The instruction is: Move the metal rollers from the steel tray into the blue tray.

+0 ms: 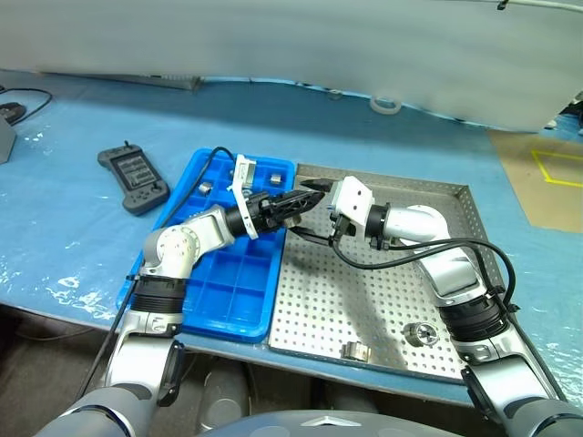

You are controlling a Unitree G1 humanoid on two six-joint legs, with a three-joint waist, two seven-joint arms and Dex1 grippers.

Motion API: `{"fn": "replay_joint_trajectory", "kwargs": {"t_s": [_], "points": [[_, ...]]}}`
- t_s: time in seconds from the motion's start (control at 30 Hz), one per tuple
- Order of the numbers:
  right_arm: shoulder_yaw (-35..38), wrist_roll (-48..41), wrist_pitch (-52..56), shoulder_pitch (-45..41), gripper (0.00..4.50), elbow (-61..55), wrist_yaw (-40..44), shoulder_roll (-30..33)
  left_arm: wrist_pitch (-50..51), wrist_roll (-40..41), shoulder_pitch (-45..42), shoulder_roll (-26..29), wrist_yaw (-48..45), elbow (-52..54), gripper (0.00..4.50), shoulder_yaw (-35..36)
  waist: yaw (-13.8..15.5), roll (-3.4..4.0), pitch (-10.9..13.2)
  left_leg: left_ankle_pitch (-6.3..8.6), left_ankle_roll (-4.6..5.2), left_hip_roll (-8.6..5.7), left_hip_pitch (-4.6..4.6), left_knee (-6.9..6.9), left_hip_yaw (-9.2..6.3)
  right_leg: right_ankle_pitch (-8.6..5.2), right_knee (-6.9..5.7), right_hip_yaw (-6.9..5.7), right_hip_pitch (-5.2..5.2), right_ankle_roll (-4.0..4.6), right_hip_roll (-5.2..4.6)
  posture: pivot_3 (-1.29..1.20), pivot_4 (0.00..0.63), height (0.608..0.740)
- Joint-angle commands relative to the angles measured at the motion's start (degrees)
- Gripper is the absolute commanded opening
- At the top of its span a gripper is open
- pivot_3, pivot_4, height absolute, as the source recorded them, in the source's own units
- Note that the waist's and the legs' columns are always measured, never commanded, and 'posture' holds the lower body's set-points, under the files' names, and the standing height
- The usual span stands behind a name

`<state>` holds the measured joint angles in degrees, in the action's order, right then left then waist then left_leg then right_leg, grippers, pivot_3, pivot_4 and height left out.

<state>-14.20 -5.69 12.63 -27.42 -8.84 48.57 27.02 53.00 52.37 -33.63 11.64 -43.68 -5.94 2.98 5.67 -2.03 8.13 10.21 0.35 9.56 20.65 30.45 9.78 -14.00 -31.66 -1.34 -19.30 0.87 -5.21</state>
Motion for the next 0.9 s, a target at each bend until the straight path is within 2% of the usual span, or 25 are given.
{"fn": "replay_joint_trajectory", "kwargs": {"t_s": [0.03,0.33,0.53,0.67,0.9], "points": [[1.4,-0.9,-0.3,-1.0,4.50,-2.3,0.3,0.4,-1.1,-1.0,-1.3,-1.0,1.6,-1.2,3.69,1.4,0.0,0.00,0.0,0.00,0.01,0.00,0.00,0.00,0.00,0.00,0.00,0.00,0.00,0.00,0.00,0.06,0.150,0.740],[2.3,-0.9,-1.0,-0.4,4.50,-2.0,1.1,2.1,-3.8,-1.9,-6.1,-1.4,1.5,-7.0,3.69,5.3,0.0,0.01,0.0,0.06,0.13,0.00,0.10,0.05,0.00,0.01,0.02,-0.02,-0.01,0.03,-0.01,0.05,0.150,0.740],[1.1,0.3,-1.7,-1.5,4.50,-1.2,-0.7,-0.1,-2.2,0.7,-9.1,-2.8,0.8,-8.0,3.69,7.3,-0.1,0.02,0.0,0.06,0.48,0.00,0.28,0.26,0.02,0.03,0.00,-0.03,-0.05,0.06,-0.04,0.04,0.150,0.740],[1.0,1.1,-2.9,-1.9,4.50,-0.7,-1.6,-0.9,1.1,-0.4,-7.9,-2.8,-0.5,-6.5,3.69,4.0,-0.2,0.05,0.0,0.11,0.58,-0.01,0.37,0.35,0.05,0.05,0.01,-0.05,-0.08,0.12,-0.11,0.03,0.150,0.740],[1.2,1.4,-3.3,-2.9,4.50,-0.2,-2.6,-2.3,2.6,-3.5,-8.8,-3.1,-0.2,-12.4,3.69,2.9,-0.2,0.11,0.1,0.16,0.63,-0.03,0.39,0.47,0.08,0.06,0.03,-0.03,-0.09,0.13,-0.14,0.02,0.150,0.740]]}}
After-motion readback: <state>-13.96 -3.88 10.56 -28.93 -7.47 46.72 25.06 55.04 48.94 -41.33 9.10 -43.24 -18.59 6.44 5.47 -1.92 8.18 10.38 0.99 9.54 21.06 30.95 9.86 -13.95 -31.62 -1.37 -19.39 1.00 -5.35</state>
